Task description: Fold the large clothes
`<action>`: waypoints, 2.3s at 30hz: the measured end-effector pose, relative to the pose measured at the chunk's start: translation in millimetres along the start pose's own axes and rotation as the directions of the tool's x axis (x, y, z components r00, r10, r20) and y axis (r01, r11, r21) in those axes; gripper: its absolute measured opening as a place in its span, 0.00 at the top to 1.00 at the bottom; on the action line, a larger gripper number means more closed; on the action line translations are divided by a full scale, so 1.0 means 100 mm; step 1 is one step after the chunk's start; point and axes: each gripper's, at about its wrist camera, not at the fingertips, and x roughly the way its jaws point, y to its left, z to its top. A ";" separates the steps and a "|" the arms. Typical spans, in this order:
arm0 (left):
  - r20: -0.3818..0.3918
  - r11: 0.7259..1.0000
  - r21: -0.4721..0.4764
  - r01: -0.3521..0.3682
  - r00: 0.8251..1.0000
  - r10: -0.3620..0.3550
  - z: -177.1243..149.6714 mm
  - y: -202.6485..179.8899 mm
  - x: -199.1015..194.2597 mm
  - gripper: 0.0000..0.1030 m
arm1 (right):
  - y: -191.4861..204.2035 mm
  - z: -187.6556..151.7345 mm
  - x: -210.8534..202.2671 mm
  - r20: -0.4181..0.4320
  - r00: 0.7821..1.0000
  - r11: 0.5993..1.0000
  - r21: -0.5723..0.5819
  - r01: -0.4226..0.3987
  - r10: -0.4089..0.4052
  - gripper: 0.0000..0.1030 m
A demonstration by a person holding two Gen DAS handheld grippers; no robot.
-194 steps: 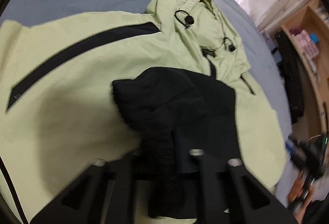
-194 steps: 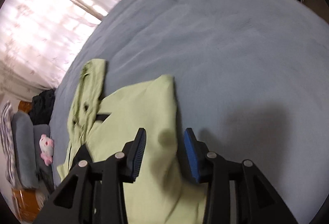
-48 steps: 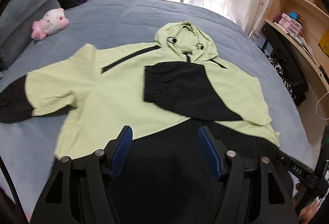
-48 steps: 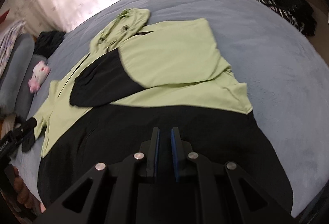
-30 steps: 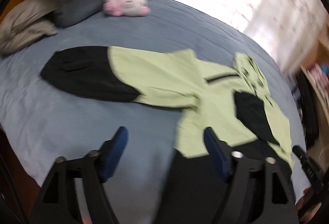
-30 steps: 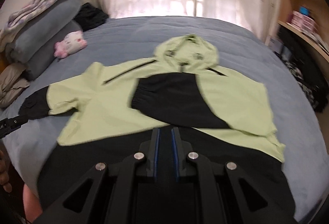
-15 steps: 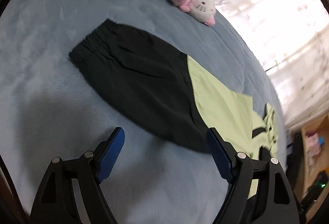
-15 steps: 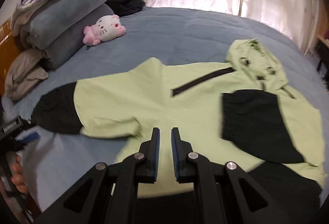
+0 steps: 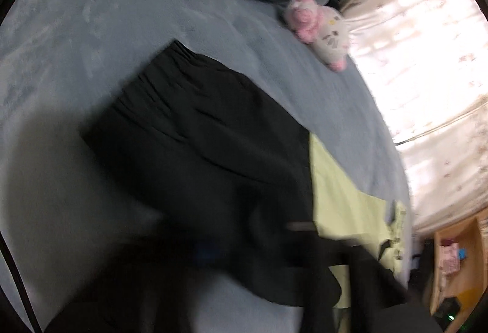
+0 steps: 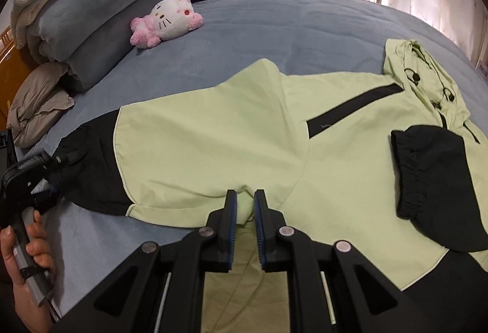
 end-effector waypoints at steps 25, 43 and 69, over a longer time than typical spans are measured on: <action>-0.288 0.694 0.669 0.266 0.954 -0.088 -2.36 -3.49 0.24 0.95 | -1.79 -0.55 -0.92 0.066 0.993 0.940 0.335 0.066 -0.093 0.89; -0.584 0.774 0.533 0.341 0.810 0.045 -3.01 -3.18 0.73 0.29 | -2.28 -0.86 -0.87 0.046 0.998 0.930 0.363 -0.056 0.042 0.89; -0.338 0.908 0.382 0.170 0.941 -0.034 -2.00 -1.96 -0.16 0.29 | -0.69 -0.35 -0.31 -0.042 0.993 0.948 -0.296 -0.117 0.109 0.69</action>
